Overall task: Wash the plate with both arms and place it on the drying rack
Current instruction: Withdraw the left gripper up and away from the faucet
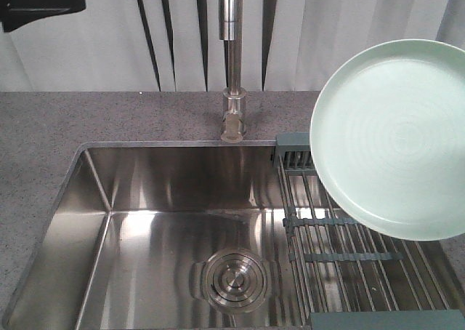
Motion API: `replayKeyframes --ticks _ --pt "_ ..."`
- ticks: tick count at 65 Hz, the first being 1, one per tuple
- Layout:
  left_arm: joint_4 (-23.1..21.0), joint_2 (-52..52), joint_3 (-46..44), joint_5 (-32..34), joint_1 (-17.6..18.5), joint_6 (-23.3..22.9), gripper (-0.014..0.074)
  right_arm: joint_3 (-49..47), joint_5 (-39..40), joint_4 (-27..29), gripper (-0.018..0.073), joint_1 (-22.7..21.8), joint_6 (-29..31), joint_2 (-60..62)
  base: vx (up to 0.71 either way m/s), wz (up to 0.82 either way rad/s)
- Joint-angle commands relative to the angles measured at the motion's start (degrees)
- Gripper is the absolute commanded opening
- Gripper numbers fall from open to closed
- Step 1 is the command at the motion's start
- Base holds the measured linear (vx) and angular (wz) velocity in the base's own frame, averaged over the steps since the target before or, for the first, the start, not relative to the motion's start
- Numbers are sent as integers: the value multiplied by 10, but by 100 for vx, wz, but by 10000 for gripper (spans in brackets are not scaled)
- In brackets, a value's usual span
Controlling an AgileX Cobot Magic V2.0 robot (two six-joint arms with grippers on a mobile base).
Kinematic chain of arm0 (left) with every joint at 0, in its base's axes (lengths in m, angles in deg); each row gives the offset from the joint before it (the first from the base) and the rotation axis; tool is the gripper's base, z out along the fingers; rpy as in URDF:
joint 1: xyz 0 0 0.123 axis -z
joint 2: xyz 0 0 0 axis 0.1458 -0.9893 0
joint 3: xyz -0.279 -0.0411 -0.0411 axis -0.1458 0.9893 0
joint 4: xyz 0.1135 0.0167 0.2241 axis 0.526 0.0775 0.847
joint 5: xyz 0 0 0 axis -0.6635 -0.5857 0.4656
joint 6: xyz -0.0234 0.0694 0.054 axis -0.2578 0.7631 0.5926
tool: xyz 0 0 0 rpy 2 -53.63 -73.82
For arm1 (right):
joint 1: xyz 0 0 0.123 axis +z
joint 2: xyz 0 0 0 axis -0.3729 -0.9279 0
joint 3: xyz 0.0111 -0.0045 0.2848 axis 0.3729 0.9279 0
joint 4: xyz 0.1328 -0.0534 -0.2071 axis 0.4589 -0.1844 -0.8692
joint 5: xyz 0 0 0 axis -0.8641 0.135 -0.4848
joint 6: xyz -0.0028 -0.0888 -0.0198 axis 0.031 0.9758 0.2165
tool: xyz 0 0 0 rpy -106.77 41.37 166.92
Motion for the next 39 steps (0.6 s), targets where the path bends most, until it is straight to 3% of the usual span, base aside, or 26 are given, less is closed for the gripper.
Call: replayKeyframes --ticks 1,17,27,39 --pt "20 78 64 76 -15 -5 -8 -16 30 25 -6 -3 2 3 0 0" --pt "20 240 276 -63 -46 3 -7 -16 30 25 -6 -3 3 3 0 0" --pt "20 275 365 -93 -46 9 -7 -16 30 23 -6 0 3 -3 0 0" --pt "20 306 406 -140 -46 4 -7 -16 61 -46 -6 79 3 -19 0 0"
